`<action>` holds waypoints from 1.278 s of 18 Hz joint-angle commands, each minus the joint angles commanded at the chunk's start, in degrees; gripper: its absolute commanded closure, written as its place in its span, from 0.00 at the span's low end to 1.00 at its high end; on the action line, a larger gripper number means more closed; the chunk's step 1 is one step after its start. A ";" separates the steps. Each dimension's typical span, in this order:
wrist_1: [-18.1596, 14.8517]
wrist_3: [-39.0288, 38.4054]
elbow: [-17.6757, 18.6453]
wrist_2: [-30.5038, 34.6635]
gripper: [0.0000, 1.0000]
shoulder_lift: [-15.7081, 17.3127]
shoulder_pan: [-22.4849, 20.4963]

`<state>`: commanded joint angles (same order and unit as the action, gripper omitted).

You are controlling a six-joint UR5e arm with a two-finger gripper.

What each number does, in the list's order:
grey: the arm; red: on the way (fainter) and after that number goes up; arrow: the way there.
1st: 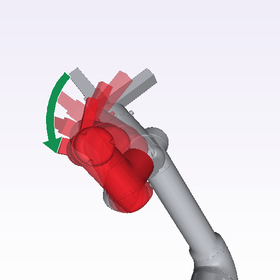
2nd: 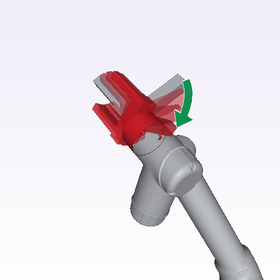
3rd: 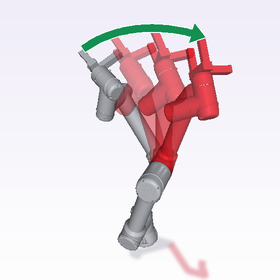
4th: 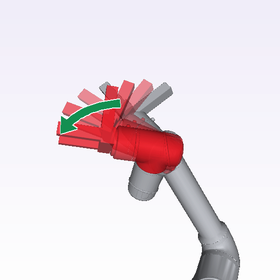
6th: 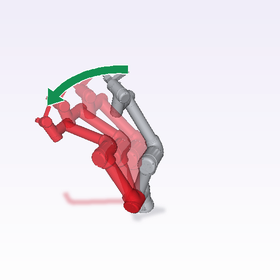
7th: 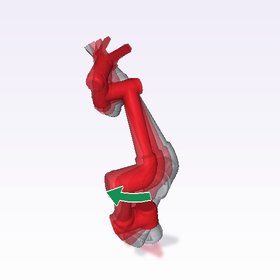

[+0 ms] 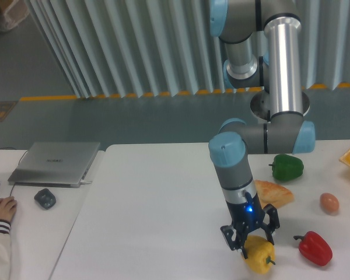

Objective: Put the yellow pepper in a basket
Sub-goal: 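Lift the yellow pepper and carry it toward the yellow basket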

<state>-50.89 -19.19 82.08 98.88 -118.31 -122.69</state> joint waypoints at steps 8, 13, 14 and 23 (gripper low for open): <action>-8.70 18.39 2.47 -1.33 0.39 5.99 -3.43; -16.34 34.54 2.73 -1.42 0.39 8.53 -5.80; -17.22 37.10 2.82 -1.50 0.39 9.15 -6.76; -25.39 59.68 3.79 -1.41 0.39 13.02 -13.43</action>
<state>-76.28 40.49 85.87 97.47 -105.30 -136.13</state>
